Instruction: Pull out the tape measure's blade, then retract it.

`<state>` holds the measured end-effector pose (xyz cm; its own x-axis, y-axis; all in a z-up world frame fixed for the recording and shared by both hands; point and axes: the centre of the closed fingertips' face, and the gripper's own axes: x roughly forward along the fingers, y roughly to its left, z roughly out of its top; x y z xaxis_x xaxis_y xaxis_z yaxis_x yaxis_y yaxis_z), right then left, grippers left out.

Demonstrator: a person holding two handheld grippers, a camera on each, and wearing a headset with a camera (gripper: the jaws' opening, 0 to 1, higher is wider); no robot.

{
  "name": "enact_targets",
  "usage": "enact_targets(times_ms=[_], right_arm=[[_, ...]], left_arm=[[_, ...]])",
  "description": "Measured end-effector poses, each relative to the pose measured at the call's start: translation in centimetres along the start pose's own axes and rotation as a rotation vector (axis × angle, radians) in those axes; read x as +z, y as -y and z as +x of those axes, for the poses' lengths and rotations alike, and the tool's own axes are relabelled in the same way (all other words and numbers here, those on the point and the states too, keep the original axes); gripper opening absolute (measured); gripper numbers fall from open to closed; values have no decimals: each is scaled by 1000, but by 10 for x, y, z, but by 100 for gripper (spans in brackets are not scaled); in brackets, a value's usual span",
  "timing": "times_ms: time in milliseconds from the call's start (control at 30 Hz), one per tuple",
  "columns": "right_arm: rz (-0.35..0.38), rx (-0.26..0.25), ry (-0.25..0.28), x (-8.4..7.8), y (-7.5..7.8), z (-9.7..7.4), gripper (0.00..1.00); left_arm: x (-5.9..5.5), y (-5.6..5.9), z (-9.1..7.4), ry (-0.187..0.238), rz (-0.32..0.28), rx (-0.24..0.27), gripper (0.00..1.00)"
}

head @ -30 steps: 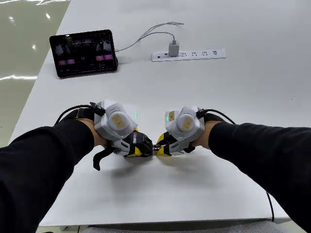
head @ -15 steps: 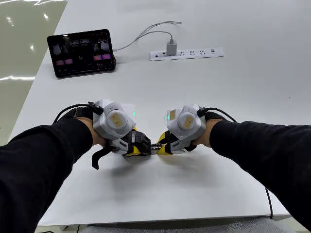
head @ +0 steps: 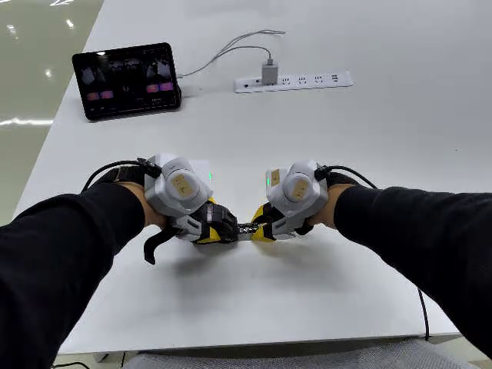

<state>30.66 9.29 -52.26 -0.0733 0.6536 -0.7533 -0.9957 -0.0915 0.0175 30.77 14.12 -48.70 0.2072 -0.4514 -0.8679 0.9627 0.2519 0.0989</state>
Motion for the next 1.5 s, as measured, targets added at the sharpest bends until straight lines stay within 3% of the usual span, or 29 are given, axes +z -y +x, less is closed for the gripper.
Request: enact_targets(times_ms=[1500], right_arm=[[7,-2,-17,-22,1,-18,11]], left_arm=[[0,0,1,3,-6,7,30]])
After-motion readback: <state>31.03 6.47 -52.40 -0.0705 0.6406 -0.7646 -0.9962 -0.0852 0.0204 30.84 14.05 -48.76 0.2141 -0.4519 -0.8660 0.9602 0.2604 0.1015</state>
